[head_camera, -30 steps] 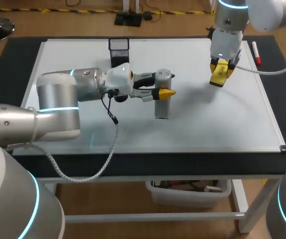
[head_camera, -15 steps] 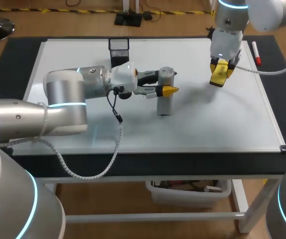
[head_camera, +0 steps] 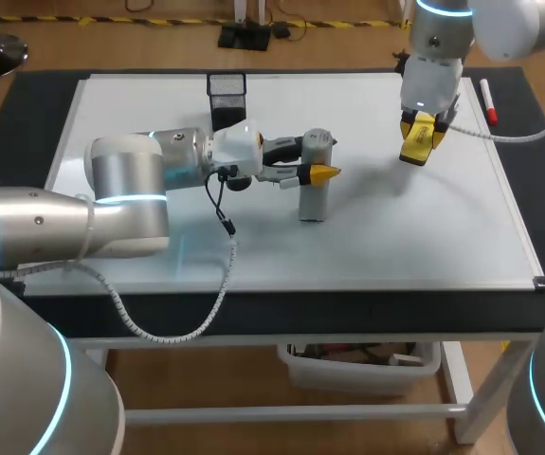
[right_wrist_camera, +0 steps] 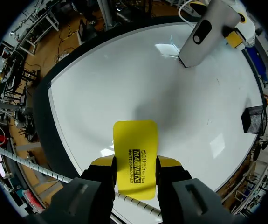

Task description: Pick up the inspection probe, press it on each red-marked spot on the whiteboard one by one, put down the probe, pick up the eraser, and wipe off all the red marks.

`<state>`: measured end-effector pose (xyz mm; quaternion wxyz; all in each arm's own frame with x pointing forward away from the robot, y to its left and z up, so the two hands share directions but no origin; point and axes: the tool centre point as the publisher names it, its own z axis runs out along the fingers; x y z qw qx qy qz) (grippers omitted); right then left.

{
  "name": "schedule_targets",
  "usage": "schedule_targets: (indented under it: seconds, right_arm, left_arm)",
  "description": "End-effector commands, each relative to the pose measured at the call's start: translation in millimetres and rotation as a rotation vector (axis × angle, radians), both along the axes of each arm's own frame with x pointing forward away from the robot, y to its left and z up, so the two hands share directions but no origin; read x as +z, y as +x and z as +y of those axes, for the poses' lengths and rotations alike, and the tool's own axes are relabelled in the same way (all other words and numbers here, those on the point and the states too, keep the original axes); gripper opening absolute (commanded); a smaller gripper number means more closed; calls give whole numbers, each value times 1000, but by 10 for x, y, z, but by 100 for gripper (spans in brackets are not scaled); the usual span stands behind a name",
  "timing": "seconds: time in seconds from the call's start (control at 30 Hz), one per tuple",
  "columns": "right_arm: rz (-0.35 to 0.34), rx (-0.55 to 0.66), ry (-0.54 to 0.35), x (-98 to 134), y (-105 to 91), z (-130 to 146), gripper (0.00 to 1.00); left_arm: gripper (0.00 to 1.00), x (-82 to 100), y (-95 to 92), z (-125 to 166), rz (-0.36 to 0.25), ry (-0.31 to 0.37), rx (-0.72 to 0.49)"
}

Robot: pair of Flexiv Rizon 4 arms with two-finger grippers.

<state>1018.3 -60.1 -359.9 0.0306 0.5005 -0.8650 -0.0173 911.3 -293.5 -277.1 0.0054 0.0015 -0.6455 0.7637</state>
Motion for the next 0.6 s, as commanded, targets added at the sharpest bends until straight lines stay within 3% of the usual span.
schedule_targets:
  seconds: [0.03,0.33,0.47,0.6]
  right_arm:
    - [-1,2,-3,7,3,-7,0]
    - [-1,2,-3,7,3,-7,0]
    - [-1,2,-3,7,3,-7,0]
    - [-1,2,-3,7,3,-7,0]
  left_arm:
    - [0,-48,6,-12,2,-2,2]
    - [0,-57,2,-31,8,-1,-3]
    - [0,88,-25,-14,60,23,16]
    - [0,286,-84,51,45,13,18]
